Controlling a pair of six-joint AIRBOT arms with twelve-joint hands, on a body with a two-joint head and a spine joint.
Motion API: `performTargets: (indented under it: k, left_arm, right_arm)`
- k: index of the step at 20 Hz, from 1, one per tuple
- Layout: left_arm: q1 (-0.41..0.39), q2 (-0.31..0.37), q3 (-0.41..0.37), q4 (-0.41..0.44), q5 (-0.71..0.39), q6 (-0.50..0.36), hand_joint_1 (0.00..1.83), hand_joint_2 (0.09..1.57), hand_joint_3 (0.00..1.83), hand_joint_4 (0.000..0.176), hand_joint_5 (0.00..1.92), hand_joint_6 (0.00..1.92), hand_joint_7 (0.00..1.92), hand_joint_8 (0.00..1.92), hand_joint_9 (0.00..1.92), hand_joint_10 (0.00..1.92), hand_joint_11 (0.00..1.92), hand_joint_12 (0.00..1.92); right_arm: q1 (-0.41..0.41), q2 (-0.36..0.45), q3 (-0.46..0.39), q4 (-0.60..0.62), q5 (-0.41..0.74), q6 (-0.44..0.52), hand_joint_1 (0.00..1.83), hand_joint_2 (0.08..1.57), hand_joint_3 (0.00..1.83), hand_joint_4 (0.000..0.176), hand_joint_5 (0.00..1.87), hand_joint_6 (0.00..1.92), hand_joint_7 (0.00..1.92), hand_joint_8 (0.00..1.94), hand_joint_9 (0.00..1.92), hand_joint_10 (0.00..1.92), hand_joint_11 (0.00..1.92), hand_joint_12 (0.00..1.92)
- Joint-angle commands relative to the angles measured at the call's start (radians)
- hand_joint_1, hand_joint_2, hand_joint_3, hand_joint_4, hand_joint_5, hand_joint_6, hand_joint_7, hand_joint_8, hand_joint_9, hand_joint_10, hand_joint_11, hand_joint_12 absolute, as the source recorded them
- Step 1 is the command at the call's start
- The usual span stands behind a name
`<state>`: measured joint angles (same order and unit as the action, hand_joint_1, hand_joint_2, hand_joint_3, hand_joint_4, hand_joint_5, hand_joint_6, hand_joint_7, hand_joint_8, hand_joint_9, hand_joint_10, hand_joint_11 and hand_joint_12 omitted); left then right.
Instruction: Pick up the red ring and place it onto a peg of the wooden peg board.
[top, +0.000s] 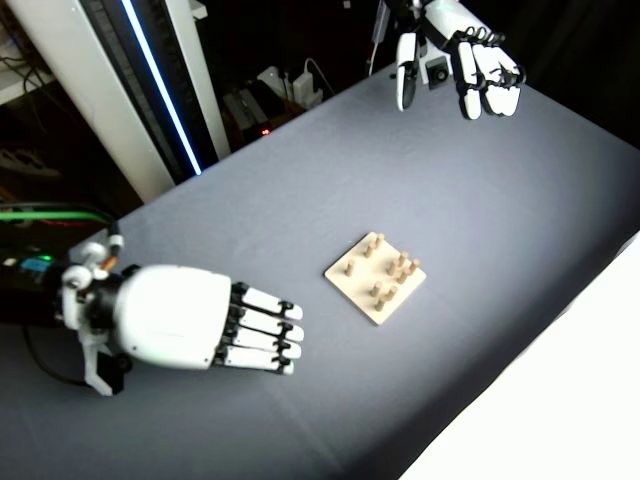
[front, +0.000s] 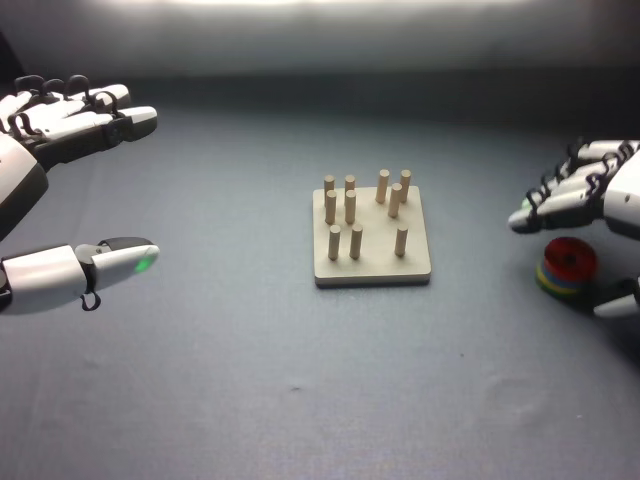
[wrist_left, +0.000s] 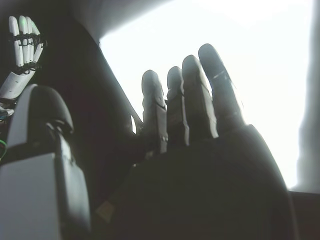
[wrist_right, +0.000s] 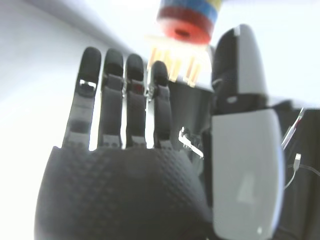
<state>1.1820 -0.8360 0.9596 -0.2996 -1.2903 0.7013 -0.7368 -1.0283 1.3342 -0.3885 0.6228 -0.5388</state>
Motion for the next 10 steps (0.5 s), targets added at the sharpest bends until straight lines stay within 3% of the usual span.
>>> performTargets:
  k: [1, 2, 4, 5, 10]
  left_arm:
    - [-0.009, -0.003, 0.006, 0.003, -0.115, -0.008, 0.8, 1.05, 0.0, 0.0, 0.42, 0.0, 0.27, 0.0, 0.24, 0.0, 0.0, 0.82]
    - [-0.008, -0.003, 0.006, 0.003, -0.115, -0.008, 0.77, 1.05, 0.0, 0.0, 0.41, 0.0, 0.26, 0.0, 0.23, 0.0, 0.0, 0.83]
    - [-0.008, -0.005, 0.006, 0.005, -0.116, -0.011, 0.75, 1.06, 0.0, 0.0, 0.41, 0.0, 0.24, 0.0, 0.2, 0.0, 0.0, 0.76]
    - [-0.008, -0.008, 0.006, 0.009, -0.116, -0.014, 0.76, 1.06, 0.0, 0.0, 0.42, 0.0, 0.25, 0.0, 0.22, 0.01, 0.0, 0.78]
    - [-0.008, -0.009, 0.006, 0.01, -0.114, -0.017, 0.73, 1.06, 0.0, 0.0, 0.43, 0.0, 0.27, 0.01, 0.23, 0.0, 0.0, 0.81]
  right_arm:
    - [0.014, 0.005, 0.009, 0.034, 0.078, 0.001, 1.13, 0.94, 0.0, 0.026, 0.51, 0.0, 0.5, 0.0, 0.53, 0.0, 0.19, 0.78]
    - [0.015, 0.001, 0.012, 0.034, 0.073, 0.001, 1.13, 0.95, 0.0, 0.039, 0.53, 0.0, 0.51, 0.0, 0.55, 0.0, 0.18, 0.81]
    - [0.017, -0.003, 0.017, 0.033, 0.063, 0.001, 1.16, 0.97, 0.0, 0.039, 0.59, 0.0, 0.57, 0.0, 0.6, 0.01, 0.18, 0.96]
    - [0.018, -0.005, 0.02, 0.033, 0.057, 0.001, 1.21, 0.98, 0.0, 0.0, 0.7, 0.0, 0.63, 0.0, 0.64, 0.01, 0.22, 0.98]
    - [0.019, -0.006, 0.02, 0.033, 0.056, 0.001, 1.23, 0.99, 0.0, 0.0, 0.88, 0.02, 0.76, 0.01, 0.71, 0.02, 0.22, 1.11]
